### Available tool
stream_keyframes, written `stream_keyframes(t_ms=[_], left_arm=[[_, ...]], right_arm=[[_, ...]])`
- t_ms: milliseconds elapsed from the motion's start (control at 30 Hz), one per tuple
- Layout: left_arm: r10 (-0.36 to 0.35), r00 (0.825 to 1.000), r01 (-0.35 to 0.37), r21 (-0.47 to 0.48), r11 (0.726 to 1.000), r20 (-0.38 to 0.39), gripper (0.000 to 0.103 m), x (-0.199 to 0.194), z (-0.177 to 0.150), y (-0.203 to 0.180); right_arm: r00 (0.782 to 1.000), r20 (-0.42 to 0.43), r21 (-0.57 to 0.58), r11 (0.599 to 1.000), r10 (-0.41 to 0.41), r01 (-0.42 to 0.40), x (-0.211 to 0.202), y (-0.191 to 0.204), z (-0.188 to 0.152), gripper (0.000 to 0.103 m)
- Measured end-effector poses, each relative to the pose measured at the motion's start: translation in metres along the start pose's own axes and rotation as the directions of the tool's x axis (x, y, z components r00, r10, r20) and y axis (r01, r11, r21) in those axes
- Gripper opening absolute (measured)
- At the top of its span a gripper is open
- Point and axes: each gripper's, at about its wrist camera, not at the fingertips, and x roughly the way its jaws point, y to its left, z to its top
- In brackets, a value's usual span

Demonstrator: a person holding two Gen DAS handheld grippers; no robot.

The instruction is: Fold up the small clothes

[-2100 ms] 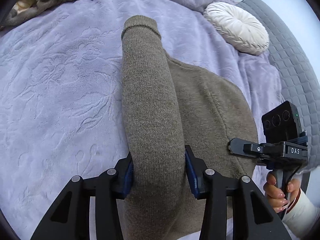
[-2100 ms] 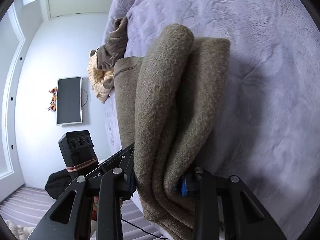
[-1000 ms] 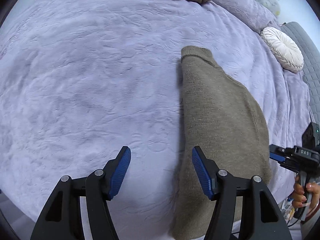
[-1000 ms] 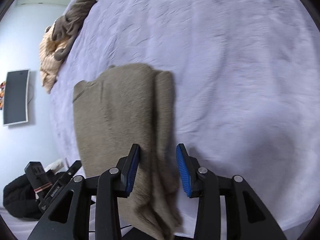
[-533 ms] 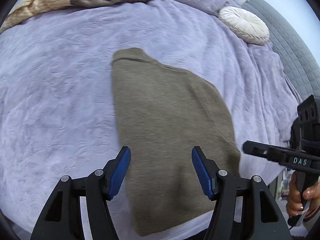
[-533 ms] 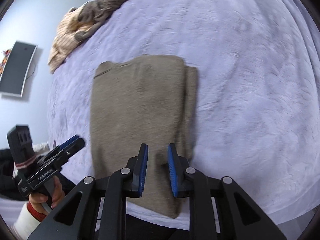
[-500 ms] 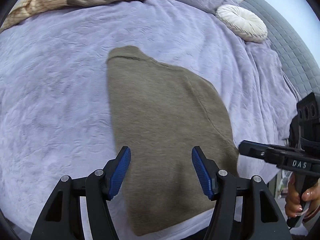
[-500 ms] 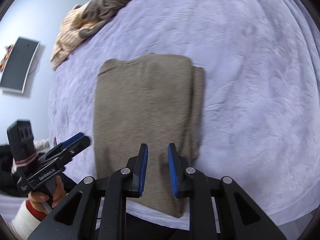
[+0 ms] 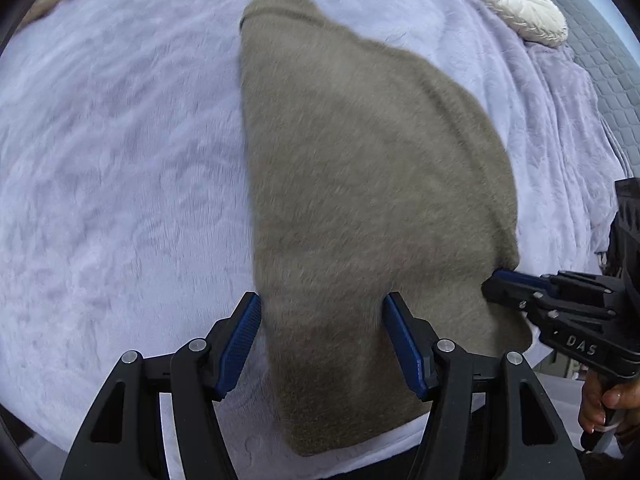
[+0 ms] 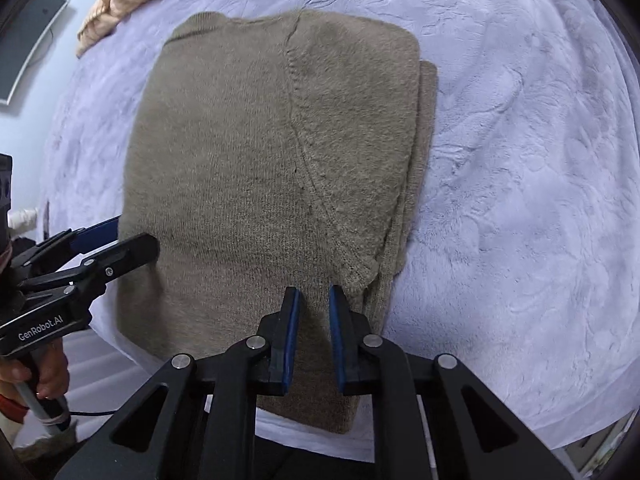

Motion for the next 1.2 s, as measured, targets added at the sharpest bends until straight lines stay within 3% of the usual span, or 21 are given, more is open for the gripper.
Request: stream_keyframes(t_ms=[133, 533, 1200], left_arm=[[-0.009, 1.000, 0.008, -0.034, 0.999, -0.013, 0.065, 0.002, -0.014, 0.002], [0.066, 0.997, -0.067, 0.032, 0.997, 0.031, 0.065, -0.023, -0.026, -0.010], [0.096, 0.993, -0.097, 0.018, 0.995, 0.064, 0.065, -0.035, -0.002, -0.007]], right_arm=[[1.000, -0.005, 0.003, 1.000, 0.000, 0.000, 0.000, 0.002, -0.001, 0.015], [0.998, -0.048, 0.022, 0.999, 0.037, -0.036, -0.015, -0.004, -0.028, 0.016], [0.999, 0.011, 0.190, 0.981, 0.033, -0.035, -0.044, -0.035, -0.008, 0.019]])
